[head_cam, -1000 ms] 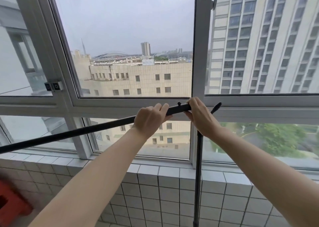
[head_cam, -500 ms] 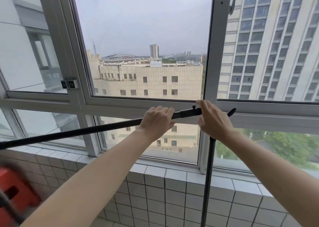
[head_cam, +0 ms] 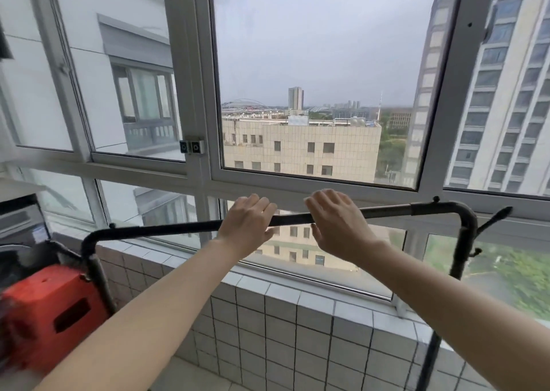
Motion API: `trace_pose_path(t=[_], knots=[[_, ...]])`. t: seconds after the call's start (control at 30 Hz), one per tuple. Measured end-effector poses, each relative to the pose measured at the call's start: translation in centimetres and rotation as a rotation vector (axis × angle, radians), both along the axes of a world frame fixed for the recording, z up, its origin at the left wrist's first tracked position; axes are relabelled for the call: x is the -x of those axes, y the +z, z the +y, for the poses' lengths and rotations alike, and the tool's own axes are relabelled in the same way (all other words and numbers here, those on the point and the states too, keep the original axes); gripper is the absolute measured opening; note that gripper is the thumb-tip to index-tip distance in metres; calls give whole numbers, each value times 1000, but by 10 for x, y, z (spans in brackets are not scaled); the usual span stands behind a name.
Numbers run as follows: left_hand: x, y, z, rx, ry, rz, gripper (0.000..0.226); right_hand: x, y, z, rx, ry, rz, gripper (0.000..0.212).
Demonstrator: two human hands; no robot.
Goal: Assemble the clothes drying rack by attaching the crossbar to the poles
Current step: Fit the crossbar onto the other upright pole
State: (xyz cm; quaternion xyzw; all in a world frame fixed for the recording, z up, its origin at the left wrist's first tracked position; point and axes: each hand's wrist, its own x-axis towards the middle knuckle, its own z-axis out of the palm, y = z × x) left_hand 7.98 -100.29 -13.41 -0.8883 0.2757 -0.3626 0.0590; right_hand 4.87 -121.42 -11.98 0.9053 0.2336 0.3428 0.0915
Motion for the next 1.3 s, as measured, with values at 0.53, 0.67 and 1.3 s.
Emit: trace_pose_path(t=[0.53, 0.67, 1.3], knots=[[16, -32, 287, 75, 153, 131, 50, -19, -13, 261, 7, 111, 156, 36], [18, -46, 309, 353, 59, 304, 70, -21, -18, 296, 3, 162, 158, 32], [-79, -59, 276, 686, -135, 173, 25, -97, -26, 292, -39, 164, 44, 31]])
